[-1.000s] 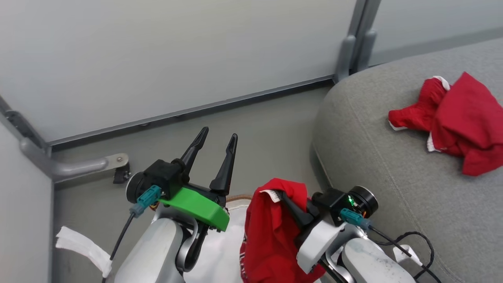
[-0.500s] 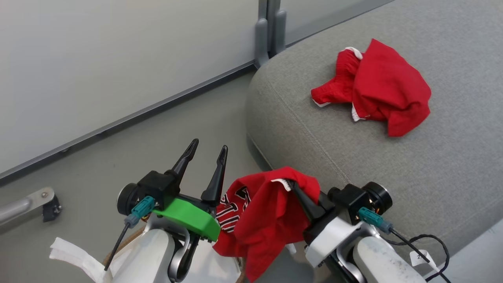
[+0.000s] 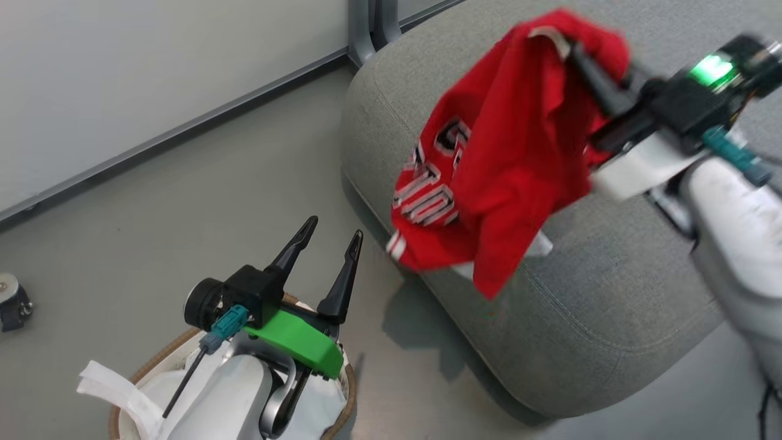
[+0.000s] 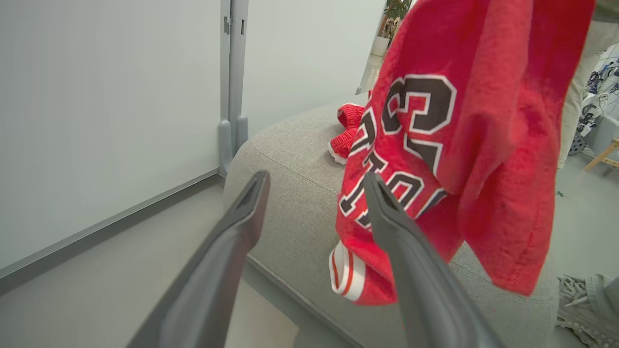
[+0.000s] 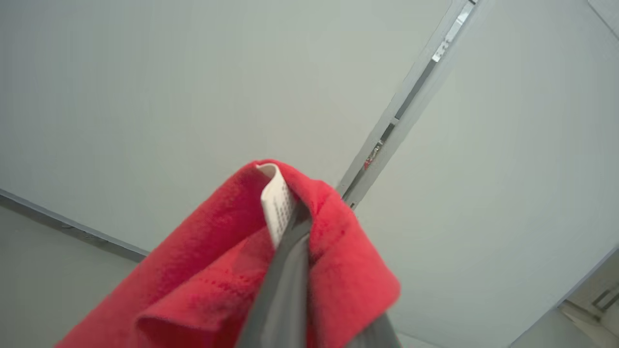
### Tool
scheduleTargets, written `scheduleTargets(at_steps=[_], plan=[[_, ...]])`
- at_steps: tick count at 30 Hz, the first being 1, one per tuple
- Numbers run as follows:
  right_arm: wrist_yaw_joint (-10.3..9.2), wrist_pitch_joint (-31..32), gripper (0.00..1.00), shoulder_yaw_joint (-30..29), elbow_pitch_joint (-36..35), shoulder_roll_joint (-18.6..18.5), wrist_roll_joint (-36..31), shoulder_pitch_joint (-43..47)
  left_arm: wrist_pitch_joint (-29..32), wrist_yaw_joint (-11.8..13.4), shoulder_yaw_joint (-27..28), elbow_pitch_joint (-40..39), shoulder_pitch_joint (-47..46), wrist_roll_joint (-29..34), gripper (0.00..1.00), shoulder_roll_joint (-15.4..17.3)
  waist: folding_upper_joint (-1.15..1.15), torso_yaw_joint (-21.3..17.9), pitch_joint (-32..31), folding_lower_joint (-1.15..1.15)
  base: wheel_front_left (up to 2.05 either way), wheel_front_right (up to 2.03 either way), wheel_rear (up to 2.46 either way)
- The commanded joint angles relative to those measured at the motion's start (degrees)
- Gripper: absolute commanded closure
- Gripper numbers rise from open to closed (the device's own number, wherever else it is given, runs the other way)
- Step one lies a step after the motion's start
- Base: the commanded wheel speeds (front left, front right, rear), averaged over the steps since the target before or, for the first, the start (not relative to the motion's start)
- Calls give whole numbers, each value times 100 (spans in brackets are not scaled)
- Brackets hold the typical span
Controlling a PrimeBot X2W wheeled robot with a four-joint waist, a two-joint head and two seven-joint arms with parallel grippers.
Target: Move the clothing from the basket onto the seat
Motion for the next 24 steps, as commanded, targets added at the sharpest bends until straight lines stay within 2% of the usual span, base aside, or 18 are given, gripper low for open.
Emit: scheduleTargets(at_steps=[1, 6, 12, 15, 19, 24], plan=[[-8, -11, 100, -83, 4, -194, -85, -338, -2, -18, -24, -33, -110, 22, 0, 79, -1, 92, 211, 0, 0, 0, 0], [-8, -7, 100, -336, 500, -971, -264, -1532, -2, -18, -162, -121, -262, -16, 0, 213, -1, 295, 522, 0, 0, 0, 0], [-8, -6, 100, -816, 1359, -1359, -551, -2285, -2, -18, -325, -241, -459, -54, 0, 335, -1, 565, 944, 0, 0, 0, 0], [-8, -5, 100, -1088, 1839, -1329, -648, -2234, -2, -18, -413, -286, -566, -55, 0, 397, -1, 700, 1142, 0, 0, 0, 0], [-8, -6, 100, -1437, 2426, -1090, -756, -1773, -2, -18, -528, -317, -692, -95, 0, 442, -1, 870, 1342, 0, 0, 0, 0], [-8, -6, 100, -2151, 2956, -681, -865, -861, -2, -18, -639, -313, -874, -140, 0, 455, -1, 1074, 1459, 0, 0, 0, 0]])
